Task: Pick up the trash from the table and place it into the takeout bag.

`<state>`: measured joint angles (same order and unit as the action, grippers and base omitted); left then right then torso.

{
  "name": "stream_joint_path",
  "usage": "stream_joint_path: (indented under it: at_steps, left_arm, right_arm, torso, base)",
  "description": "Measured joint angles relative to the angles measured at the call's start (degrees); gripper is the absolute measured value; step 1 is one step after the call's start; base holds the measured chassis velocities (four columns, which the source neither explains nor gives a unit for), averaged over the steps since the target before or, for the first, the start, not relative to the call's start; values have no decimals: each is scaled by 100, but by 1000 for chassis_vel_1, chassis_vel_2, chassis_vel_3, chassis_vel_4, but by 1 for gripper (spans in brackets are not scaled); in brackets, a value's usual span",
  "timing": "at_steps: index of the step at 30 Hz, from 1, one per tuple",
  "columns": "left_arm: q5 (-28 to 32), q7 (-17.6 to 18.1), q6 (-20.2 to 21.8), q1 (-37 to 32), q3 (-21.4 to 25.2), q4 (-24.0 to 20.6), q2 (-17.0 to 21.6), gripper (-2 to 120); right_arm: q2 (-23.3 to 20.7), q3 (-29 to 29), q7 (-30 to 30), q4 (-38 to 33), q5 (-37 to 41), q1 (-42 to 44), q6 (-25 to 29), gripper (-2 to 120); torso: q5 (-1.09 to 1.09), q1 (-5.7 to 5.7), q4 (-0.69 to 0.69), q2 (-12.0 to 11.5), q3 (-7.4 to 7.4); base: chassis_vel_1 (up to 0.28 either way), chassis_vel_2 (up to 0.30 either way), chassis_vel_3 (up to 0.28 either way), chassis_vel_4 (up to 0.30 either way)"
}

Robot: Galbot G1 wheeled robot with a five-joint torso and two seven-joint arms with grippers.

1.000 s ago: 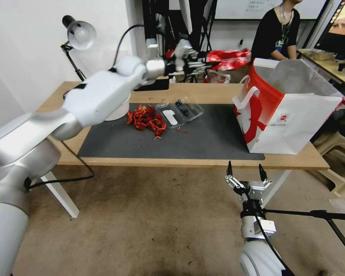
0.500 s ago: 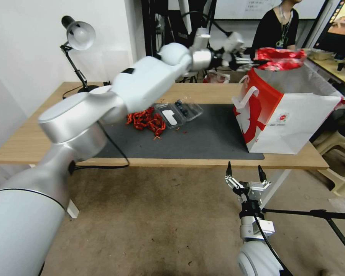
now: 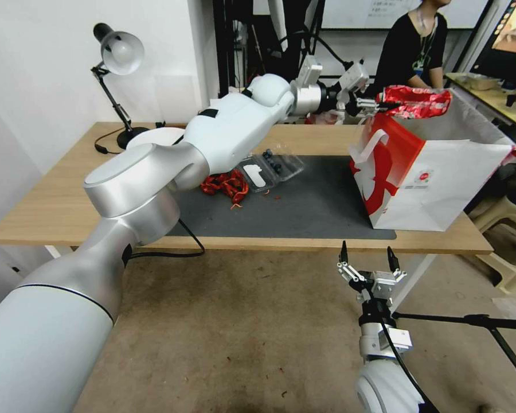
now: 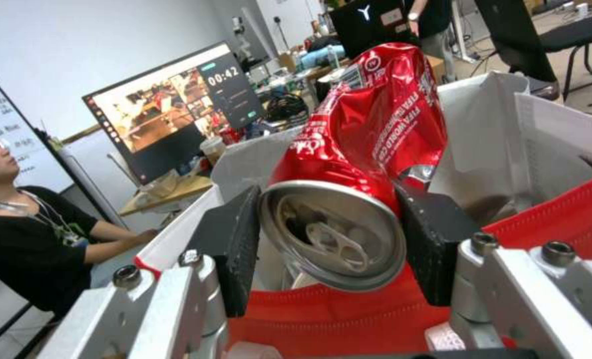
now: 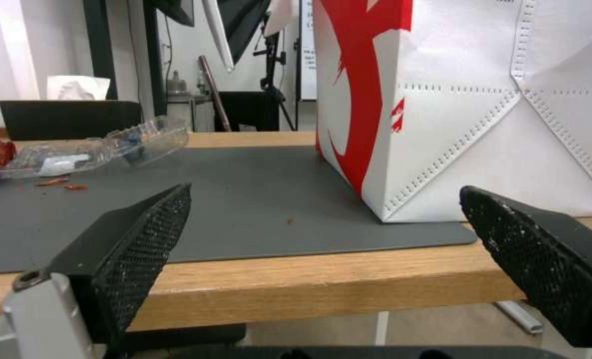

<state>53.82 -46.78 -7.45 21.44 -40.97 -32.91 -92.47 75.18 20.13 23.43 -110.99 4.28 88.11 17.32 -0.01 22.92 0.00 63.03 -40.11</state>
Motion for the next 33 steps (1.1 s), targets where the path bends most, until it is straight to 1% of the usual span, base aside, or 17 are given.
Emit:
stream_joint_path:
  at_steps: [6, 7, 8, 11, 12, 14, 15, 17, 18, 20, 22, 26, 27, 28, 29, 32, 33]
  left_arm:
    - [-6, 68, -72, 5, -8, -33, 15, 47]
    - [-5, 82, -77, 9, -12, -50, 16, 54]
    - [-5, 82, -77, 9, -12, -50, 16, 54]
    - [6, 129, -92, 25, -18, -74, 21, 66]
    - [6, 129, -92, 25, -18, -74, 21, 66]
    - [15, 146, -107, 27, -18, -95, 24, 77]
    - [15, 146, -107, 27, -18, -95, 24, 77]
    - [25, 189, -125, 27, -4, -144, 26, 87]
    - [25, 189, -125, 27, -4, -144, 26, 87]
    - [55, 264, -130, 27, 72, -201, 26, 97]
    - [163, 436, -123, -2, 182, -314, 30, 99]
    - [269, 600, -103, -44, 199, -474, 32, 100]
    - [386, 781, -81, -116, 198, -695, 45, 100]
    - [501, 997, -78, -197, 181, -910, 169, 100]
    - [501, 997, -78, -197, 181, -910, 169, 100]
    - [712, 1565, -114, -416, 154, -1333, 726, 100]
    - [712, 1565, -114, -416, 154, -1333, 726, 100]
  right_arm:
    - [12, 13, 4, 4, 0, -2, 11, 100]
    - [12, 13, 5, 5, 1, -2, 14, 100]
    - [12, 13, 5, 5, 1, -2, 14, 100]
    - [9, 13, 5, 8, 1, -4, 17, 100]
    - [9, 13, 5, 8, 1, -4, 17, 100]
    - [2, 13, 7, 8, 1, -14, 18, 100]
    - [2, 13, 7, 8, 1, -14, 18, 100]
    - [-4, 13, 9, -3, 0, -14, 17, 100]
    - [-4, 13, 9, -3, 0, -14, 17, 100]
    - [-6, 24, 10, -27, 0, -5, 17, 100]
    - [7, 46, 11, -51, -2, 22, 16, 100]
    - [14, 47, 12, -55, -5, 30, 16, 100]
    - [19, 45, 12, -59, -9, 30, 16, 100]
    - [21, 43, 12, -62, -13, 32, 16, 100]
    - [21, 43, 12, -62, -13, 32, 16, 100]
    - [11, 48, 14, -78, -15, 41, 15, 100]
    - [11, 48, 14, -78, -15, 41, 15, 100]
  torso:
    - [0, 0, 1, 0, 0]
    - [0, 0, 1, 0, 0]
    - [0, 0, 1, 0, 0]
    - [0, -1, 0, 0, 0]
    - [0, -1, 0, 0, 0]
    - [0, 0, 1, 0, 0]
    - [0, 0, 1, 0, 0]
    - [0, 0, 1, 0, 0]
    - [0, 0, 1, 0, 0]
    - [1, 0, 0, 0, 0]
    - [0, 0, 1, 0, 0]
    - [0, 0, 2, 0, 0]
    - [1, 0, -2, 0, 0]
    - [4, 0, -10, 0, 1]
    - [4, 0, -10, 0, 1]
    - [0, 0, -1, 0, 0]
    - [0, 0, -1, 0, 0]
  base:
    - [0, 0, 0, 0]
    - [0, 0, 0, 0]
    - [0, 0, 0, 0]
    - [0, 0, 0, 0]
    - [0, 0, 0, 0]
    - [0, 0, 0, 0]
    - [0, 0, 0, 0]
    - [0, 0, 0, 0]
    - [0, 0, 0, 0]
    - [0, 0, 0, 0]
    - [0, 0, 0, 0]
    - [0, 0, 0, 0]
    - [0, 0, 0, 0]
    - [0, 0, 0, 0]
    - [0, 0, 0, 0]
    - [0, 0, 0, 0]
    - [0, 0, 0, 0]
